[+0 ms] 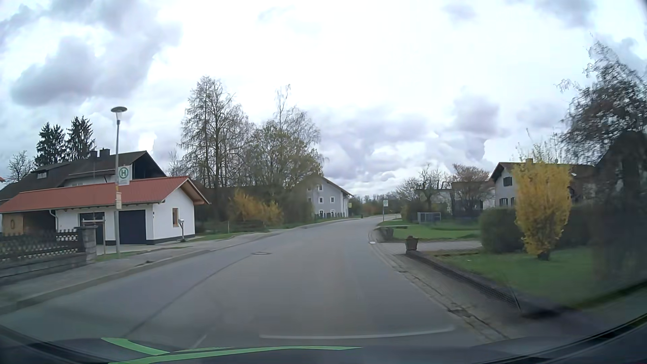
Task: Follow the waypoints while adhering to traffic rules and regulations
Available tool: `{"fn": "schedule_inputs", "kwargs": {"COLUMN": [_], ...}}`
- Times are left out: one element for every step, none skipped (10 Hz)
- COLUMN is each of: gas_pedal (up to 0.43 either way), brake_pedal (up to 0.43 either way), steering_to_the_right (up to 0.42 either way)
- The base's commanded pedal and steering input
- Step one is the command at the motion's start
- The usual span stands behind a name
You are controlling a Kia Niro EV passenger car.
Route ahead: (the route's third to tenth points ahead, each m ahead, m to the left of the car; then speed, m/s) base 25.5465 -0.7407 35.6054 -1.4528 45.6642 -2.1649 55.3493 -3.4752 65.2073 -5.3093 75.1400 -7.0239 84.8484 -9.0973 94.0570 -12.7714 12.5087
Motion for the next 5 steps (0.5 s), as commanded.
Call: {"fn": "schedule_inputs", "kwargs": {"gas_pedal": [0.13,0.13,0.13,0.13,0.13], "brake_pedal": [0.0,0.0,0.0,0.0,0.0], "steering_to_the_right": [0.012,0.011,0.011,0.012,0.012]}}
